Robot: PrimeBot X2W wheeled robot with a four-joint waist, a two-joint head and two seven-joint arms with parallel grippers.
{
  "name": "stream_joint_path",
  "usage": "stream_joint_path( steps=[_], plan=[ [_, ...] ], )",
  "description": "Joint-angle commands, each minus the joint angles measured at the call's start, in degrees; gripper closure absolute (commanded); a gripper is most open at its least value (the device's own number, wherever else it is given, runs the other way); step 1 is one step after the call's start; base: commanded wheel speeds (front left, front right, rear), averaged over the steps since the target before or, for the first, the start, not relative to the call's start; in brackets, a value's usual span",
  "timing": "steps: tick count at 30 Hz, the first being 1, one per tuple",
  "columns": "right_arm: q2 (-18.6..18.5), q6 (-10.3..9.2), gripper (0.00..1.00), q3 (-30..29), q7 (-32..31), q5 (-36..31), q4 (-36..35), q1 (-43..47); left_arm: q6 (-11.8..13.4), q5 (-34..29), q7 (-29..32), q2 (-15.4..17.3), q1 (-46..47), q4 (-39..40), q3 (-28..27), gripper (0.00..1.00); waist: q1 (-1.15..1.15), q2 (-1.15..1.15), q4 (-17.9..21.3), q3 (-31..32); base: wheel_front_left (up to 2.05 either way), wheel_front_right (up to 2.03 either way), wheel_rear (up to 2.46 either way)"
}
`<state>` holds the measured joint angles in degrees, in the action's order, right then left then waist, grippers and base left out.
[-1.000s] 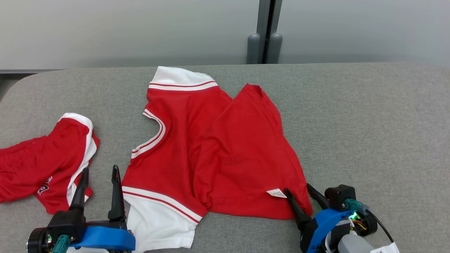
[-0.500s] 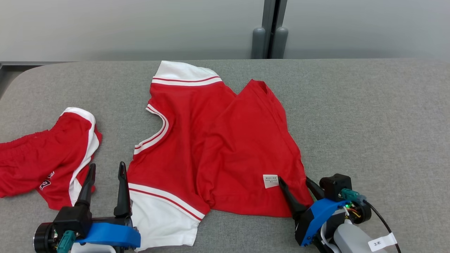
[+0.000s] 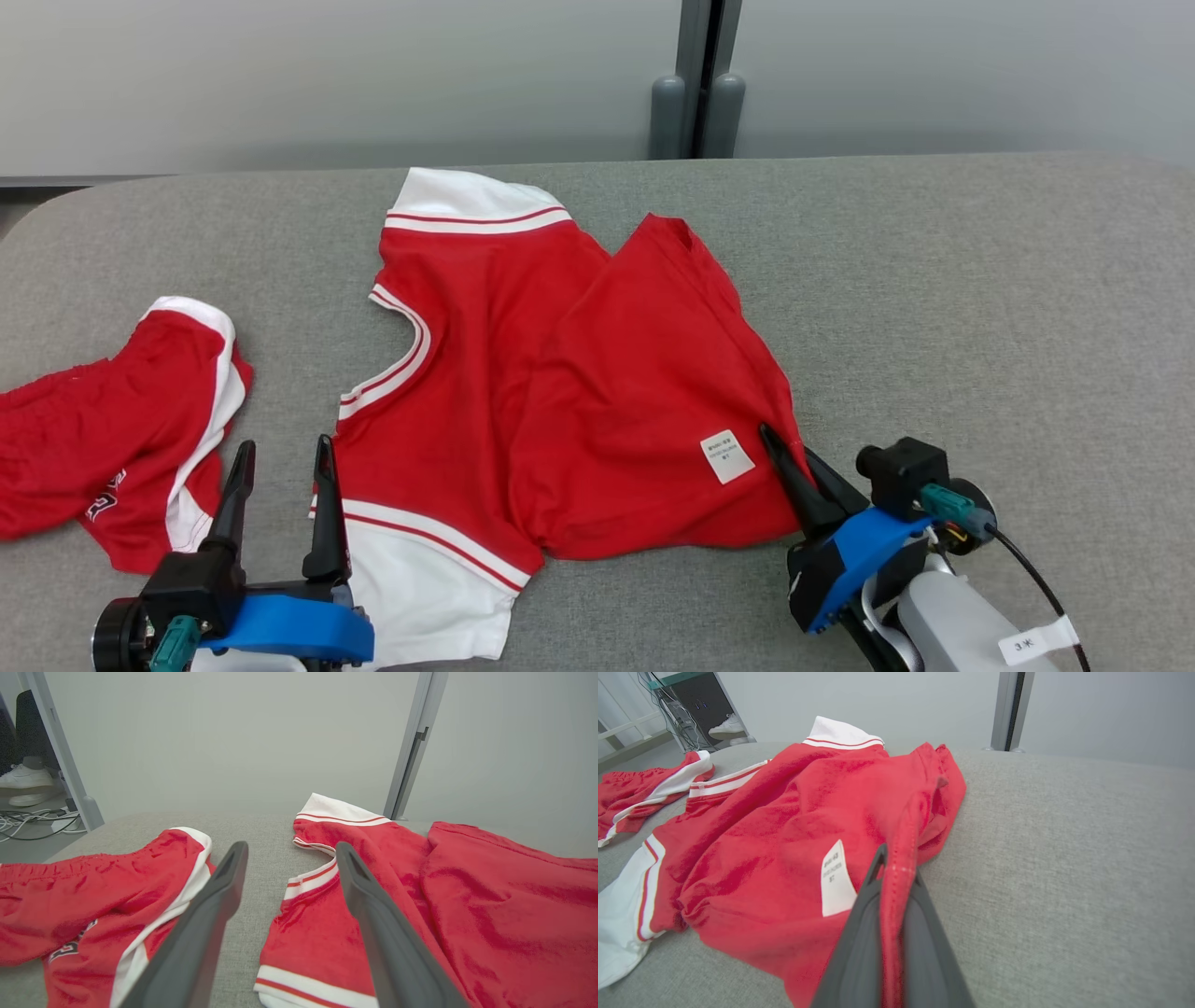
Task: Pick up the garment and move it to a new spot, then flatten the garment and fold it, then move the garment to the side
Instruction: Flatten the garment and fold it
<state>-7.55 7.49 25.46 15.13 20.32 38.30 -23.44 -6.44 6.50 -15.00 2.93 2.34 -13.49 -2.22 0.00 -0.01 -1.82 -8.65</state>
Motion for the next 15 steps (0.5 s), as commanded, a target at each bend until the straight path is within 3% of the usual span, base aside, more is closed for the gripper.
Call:
stream_joint_path(
  steps=[1, 9, 15],
  plan=[
    [-1.0, 0.02, 1.0, -0.5, 0.0, -0.3, -1.8, 1.9, 0.1, 0.3, -0.3, -0.1, -0.4, -0.1, 0.0, 0.0, 0.0, 0.01, 0.6, 0.5, 0.0, 0.0, 0.0],
    [-4.5, 0.01, 1.0, -1.3, 0.0, -2.4, -14.6, 12.3, 0.2, 1.0, -0.3, -0.1, -1.3, -0.5, 0.5, 0.0, 0.0, 0.01, 2.9, 2.0, 0.0, 0.0, 0.0],
    [-6.0, 0.02, 1.0, -2.1, 0.0, -3.1, -19.6, 19.2, 0.0, 1.3, -0.3, -0.1, -1.5, -0.6, 0.6, 0.0, 0.0, 0.01, 3.5, 2.3, 0.0, 0.0, 0.0]
  ],
)
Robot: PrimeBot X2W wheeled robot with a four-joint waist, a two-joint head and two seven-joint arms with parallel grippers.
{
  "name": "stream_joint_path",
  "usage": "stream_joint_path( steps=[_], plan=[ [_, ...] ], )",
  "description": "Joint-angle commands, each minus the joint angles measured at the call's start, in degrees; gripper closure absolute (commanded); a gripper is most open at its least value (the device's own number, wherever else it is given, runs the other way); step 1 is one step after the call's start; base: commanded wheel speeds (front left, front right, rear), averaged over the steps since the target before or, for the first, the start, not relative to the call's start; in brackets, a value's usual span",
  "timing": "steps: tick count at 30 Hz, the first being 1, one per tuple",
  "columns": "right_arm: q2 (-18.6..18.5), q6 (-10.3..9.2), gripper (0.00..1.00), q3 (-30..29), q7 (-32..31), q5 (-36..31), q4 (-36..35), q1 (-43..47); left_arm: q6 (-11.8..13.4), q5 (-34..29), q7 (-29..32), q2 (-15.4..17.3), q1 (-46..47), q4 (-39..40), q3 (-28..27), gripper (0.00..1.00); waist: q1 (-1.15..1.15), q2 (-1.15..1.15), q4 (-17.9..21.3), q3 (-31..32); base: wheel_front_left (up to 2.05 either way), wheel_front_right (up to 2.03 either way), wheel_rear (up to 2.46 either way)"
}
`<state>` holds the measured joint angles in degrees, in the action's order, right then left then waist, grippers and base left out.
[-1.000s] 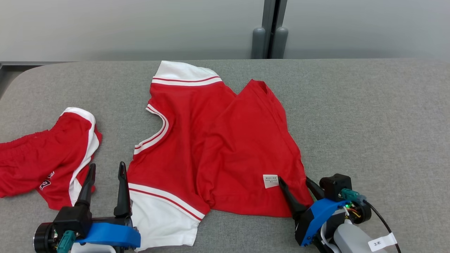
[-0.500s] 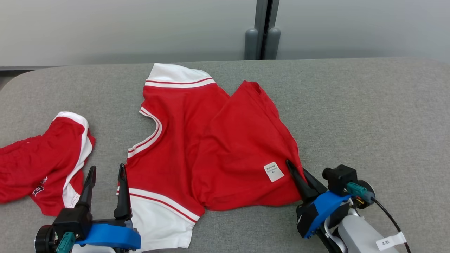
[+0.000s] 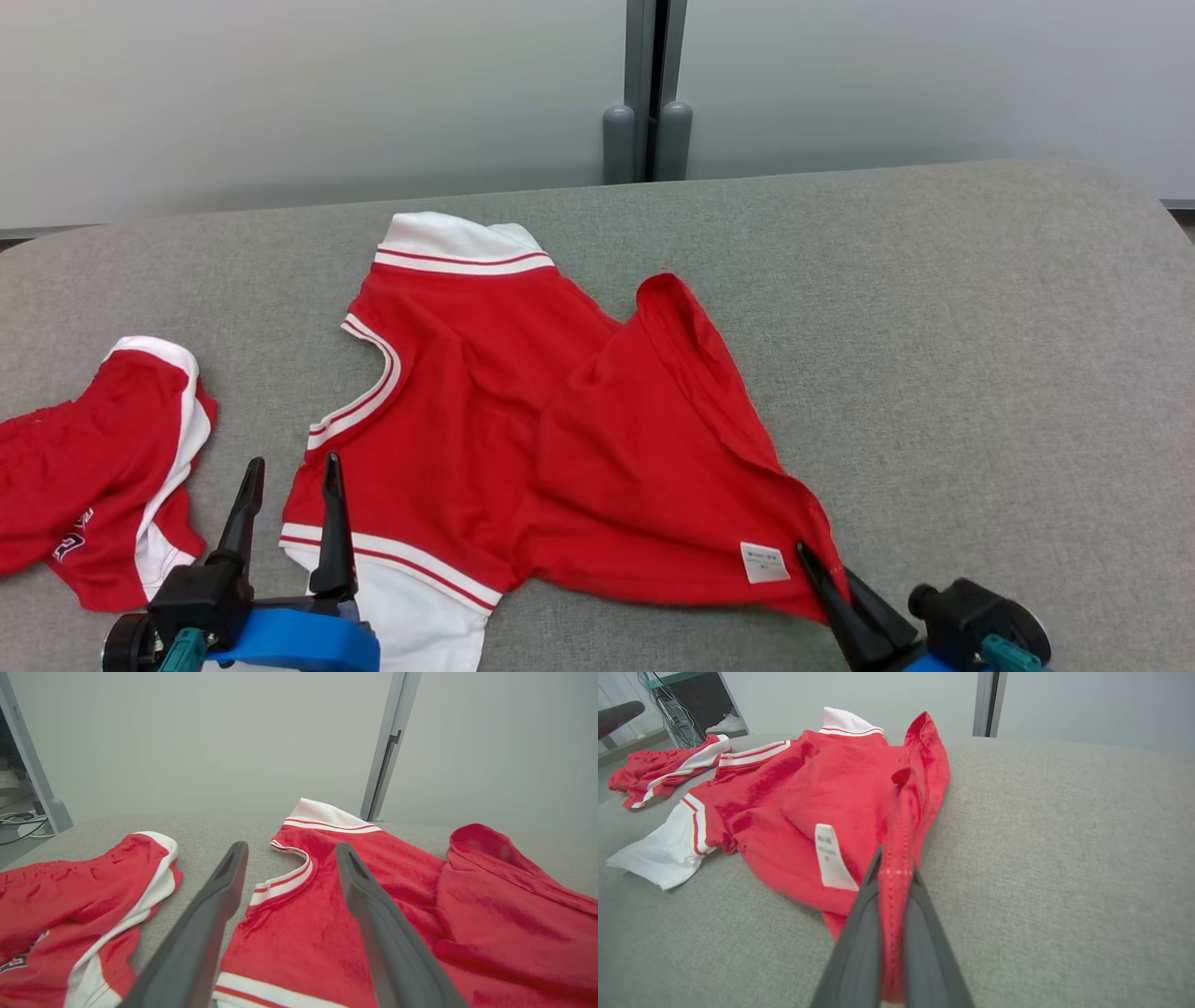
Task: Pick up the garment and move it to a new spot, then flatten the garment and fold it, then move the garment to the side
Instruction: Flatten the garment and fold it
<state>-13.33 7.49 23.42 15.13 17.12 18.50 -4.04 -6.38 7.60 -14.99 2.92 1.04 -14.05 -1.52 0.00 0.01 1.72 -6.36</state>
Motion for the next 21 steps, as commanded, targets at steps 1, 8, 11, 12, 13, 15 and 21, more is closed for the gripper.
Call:
stream_joint_path(
  steps=[1, 8, 11, 12, 13, 15, 21],
  plan=[
    [-0.4, 0.01, 1.0, -0.3, 0.0, -0.1, -0.5, 1.1, -0.1, 0.2, -0.3, 0.0, -0.3, 0.0, -0.1, 0.0, 0.0, -0.01, 0.0, 0.0, 0.0, 0.0, 0.0],
    [-0.3, 0.02, 0.95, 0.4, 0.0, 0.3, -2.2, 8.0, -0.3, 0.2, -0.3, 0.0, -0.7, -0.3, -0.3, 0.0, 0.0, -0.01, 0.3, 0.4, 0.0, 0.0, 0.0],
    [0.2, 0.01, 0.0, 0.0, 0.0, 0.3, -2.5, 8.3, -0.5, 0.3, -0.3, 0.0, -0.7, -0.5, -0.3, 0.0, 0.0, -0.01, 0.4, 0.5, 0.0, 0.0, 0.0],
    [0.5, 0.01, 0.0, -0.4, 0.0, 0.3, -2.8, 8.1, -0.5, 0.3, -0.3, 0.0, -0.6, -0.6, -0.3, 0.0, 0.0, -0.01, 0.4, 0.5, 0.0, 0.0, 0.0],
    [0.6, 0.02, 0.0, -0.9, 0.0, 0.1, -3.2, 7.7, -0.5, 0.3, -0.3, 0.0, -0.6, -0.6, -0.3, 0.0, 0.0, -0.01, 0.4, 0.5, 0.0, 0.0, 0.0],
    [0.7, 0.02, 0.0, -1.8, 0.0, -0.3, -3.9, 6.6, -0.6, 0.3, -0.3, 0.0, -0.5, -0.6, -0.3, 0.0, 0.0, -0.01, 0.3, 0.6, 0.0, 0.0, 0.0],
    [-0.1, 0.02, 0.0, -4.9, 0.0, -1.5, -5.3, 2.1, -0.7, -0.2, -0.3, 0.0, -0.1, -0.6, -0.4, 0.0, 0.0, -0.01, 0.0, 0.5, 0.0, 0.0, 0.0]
  ],
)
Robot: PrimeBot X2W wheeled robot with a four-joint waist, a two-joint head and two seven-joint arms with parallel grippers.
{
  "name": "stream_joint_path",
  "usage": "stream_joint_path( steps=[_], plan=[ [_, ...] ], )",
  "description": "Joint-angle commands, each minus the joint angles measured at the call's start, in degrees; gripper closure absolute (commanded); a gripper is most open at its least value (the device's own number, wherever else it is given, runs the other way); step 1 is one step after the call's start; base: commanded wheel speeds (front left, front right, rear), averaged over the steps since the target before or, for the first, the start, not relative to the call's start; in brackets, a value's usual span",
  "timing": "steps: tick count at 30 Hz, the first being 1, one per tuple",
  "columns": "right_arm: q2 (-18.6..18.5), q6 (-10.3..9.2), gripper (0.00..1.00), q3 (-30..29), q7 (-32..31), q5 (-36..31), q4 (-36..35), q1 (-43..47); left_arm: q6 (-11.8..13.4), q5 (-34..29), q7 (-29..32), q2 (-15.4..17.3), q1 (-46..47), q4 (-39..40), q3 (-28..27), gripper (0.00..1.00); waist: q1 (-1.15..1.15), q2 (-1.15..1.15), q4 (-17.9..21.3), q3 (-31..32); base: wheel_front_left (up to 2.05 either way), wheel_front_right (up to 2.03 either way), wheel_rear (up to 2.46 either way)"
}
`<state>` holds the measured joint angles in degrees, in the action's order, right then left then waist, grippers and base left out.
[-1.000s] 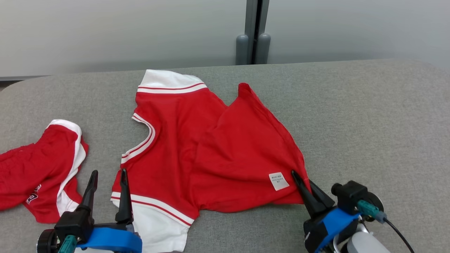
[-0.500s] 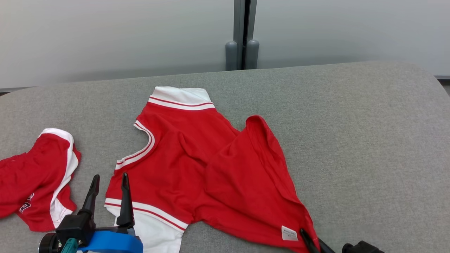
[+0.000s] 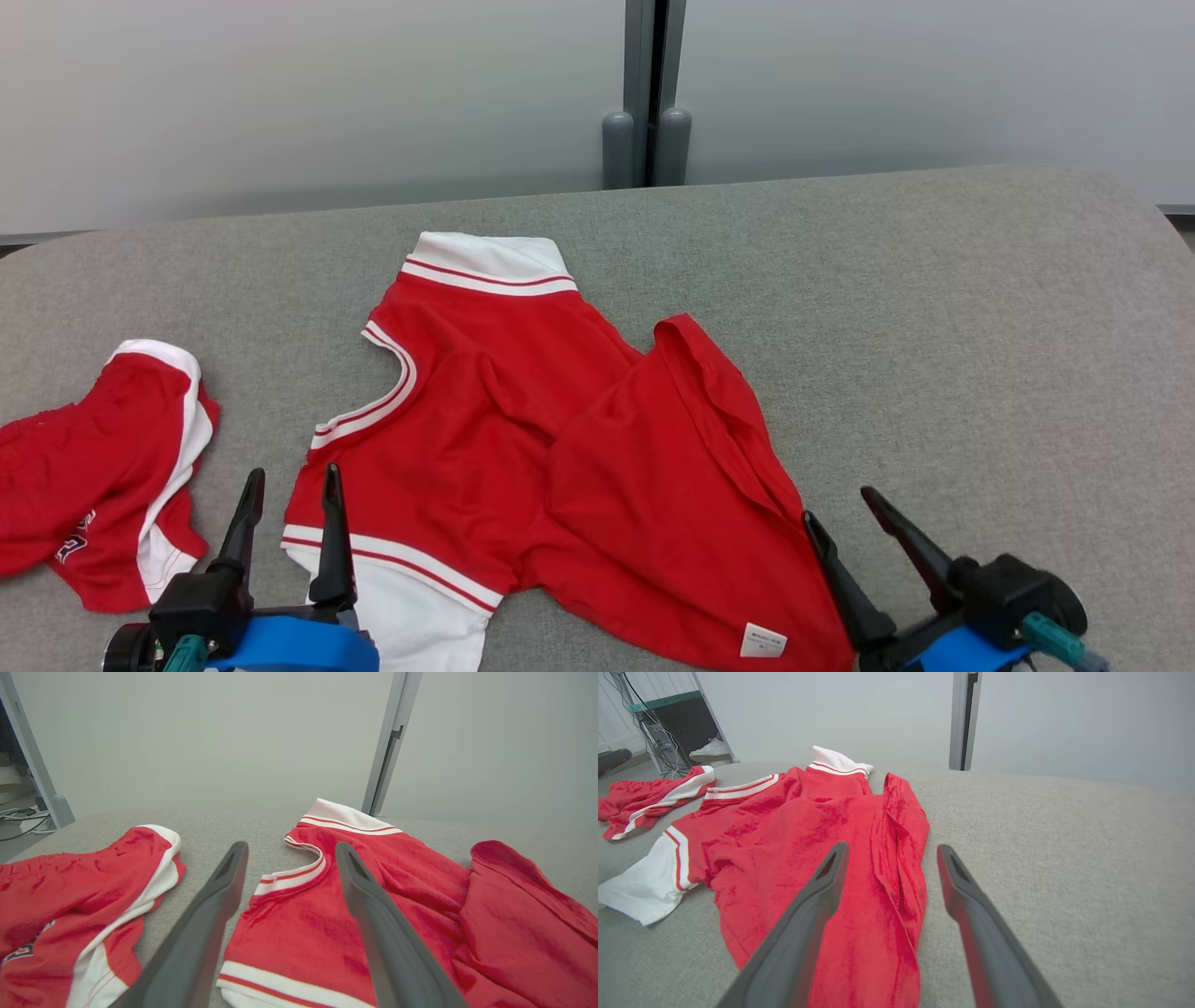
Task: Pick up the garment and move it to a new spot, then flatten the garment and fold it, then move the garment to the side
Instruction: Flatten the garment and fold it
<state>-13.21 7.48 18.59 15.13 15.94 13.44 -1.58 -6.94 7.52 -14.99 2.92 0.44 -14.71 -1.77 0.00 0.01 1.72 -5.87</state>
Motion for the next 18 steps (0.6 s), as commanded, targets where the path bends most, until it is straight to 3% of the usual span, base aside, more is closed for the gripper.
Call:
stream_joint_path(
  steps=[1, 8, 18],
  plan=[
    [-0.4, 0.03, 0.0, -0.2, 0.0, -0.5, -0.2, -1.5, -0.1, -0.1, -0.3, 0.0, 0.5, 0.0, -0.2, 0.0, 0.0, -0.01, -0.1, 0.0, 0.0, 0.0, 0.0],
    [-1.7, 0.02, 0.0, 1.9, 0.0, -1.8, 4.1, -11.3, -0.3, -0.4, -0.3, 0.0, 1.4, -0.1, 0.1, 0.0, 0.0, -0.01, -1.0, -1.0, 0.0, 0.0, 0.0],
    [-1.8, 0.02, 0.0, 7.2, 0.0, -2.0, 19.1, -24.7, -0.5, 0.5, -0.3, 0.0, 3.5, -0.4, 0.9, 0.0, 0.0, -0.01, -3.9, -3.2, 0.0, 0.0, 0.0]
  ],
)
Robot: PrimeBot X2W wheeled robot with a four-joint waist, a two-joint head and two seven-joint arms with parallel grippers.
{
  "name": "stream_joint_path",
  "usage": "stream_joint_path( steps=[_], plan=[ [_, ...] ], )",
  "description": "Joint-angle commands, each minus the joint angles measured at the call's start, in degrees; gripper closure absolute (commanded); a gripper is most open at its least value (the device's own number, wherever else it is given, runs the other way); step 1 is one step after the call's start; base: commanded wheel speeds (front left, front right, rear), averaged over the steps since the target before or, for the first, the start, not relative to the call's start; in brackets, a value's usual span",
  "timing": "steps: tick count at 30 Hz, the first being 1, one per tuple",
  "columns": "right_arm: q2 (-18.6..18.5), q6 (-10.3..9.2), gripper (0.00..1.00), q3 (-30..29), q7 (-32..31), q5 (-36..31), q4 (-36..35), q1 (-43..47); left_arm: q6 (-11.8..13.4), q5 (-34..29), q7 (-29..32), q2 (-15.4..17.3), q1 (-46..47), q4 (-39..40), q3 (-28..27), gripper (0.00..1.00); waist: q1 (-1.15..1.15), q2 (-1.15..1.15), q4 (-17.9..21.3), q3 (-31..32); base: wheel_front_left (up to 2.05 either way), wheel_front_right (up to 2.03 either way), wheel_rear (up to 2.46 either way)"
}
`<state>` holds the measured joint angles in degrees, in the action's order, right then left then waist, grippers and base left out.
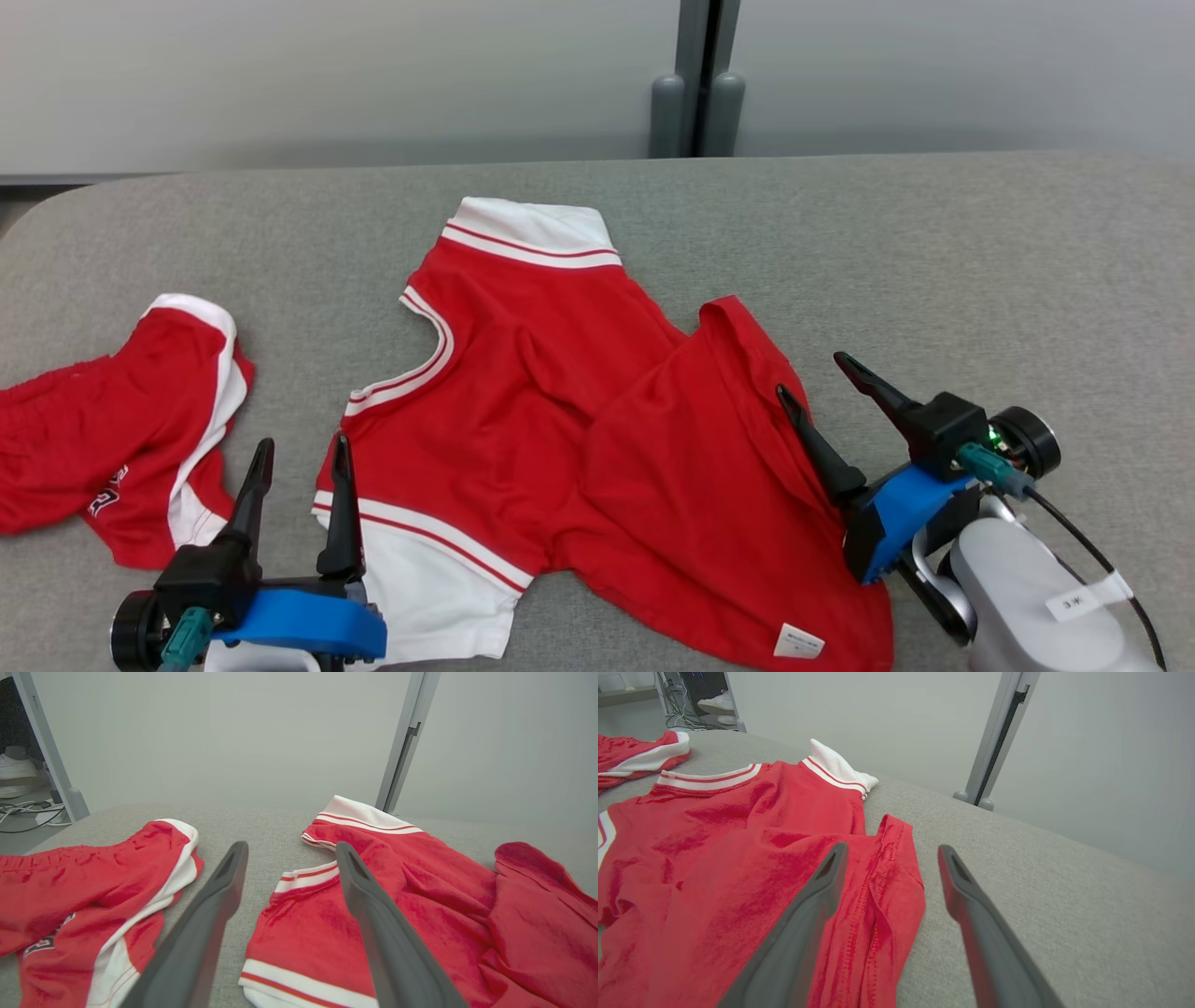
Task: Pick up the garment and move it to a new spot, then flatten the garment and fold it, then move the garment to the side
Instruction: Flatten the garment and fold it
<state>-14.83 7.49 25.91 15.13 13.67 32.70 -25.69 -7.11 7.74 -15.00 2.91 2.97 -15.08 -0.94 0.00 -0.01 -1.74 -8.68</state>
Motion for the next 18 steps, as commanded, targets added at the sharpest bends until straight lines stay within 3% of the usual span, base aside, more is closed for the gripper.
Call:
stream_joint_path(
  steps=[1, 13, 14, 15, 18],
  plan=[
    [-0.2, 0.01, 0.0, 0.4, 0.0, 0.4, 1.6, -1.8, -0.4, 0.2, -0.3, 0.0, 1.2, -0.1, 0.2, 0.0, 0.0, 0.01, -0.8, -0.8, 0.0, 0.0, 0.0],
    [1.8, 0.01, 0.0, 6.1, -0.8, 1.6, 23.7, -10.9, -0.5, 0.9, -0.3, 0.0, 3.2, -0.2, 1.1, 0.0, 0.0, 0.01, -4.0, -3.9, 0.0, 0.0, 0.0],
    [1.9, 0.01, 0.46, 6.5, -0.9, 2.1, 25.0, -11.3, -0.5, 0.9, -0.3, 0.0, 3.2, -0.3, 1.1, 0.0, 0.0, 0.01, -4.1, -3.9, 0.0, 0.0, 0.0],
    [2.0, 0.0, 1.0, 6.7, -1.0, 2.5, 26.2, -11.6, -0.5, 0.9, -0.3, 0.0, 3.2, -0.3, 1.0, 0.0, 0.0, 0.01, -4.1, -4.0, 0.0, 0.0, 0.0],
    [1.4, 0.0, 1.0, 6.6, -0.6, 3.8, 28.5, -13.2, -0.5, 1.1, -0.3, 0.0, 3.3, -0.4, 1.0, 0.0, 0.0, 0.01, -4.1, -4.0, 0.0, 0.0, 0.0]
  ],
)
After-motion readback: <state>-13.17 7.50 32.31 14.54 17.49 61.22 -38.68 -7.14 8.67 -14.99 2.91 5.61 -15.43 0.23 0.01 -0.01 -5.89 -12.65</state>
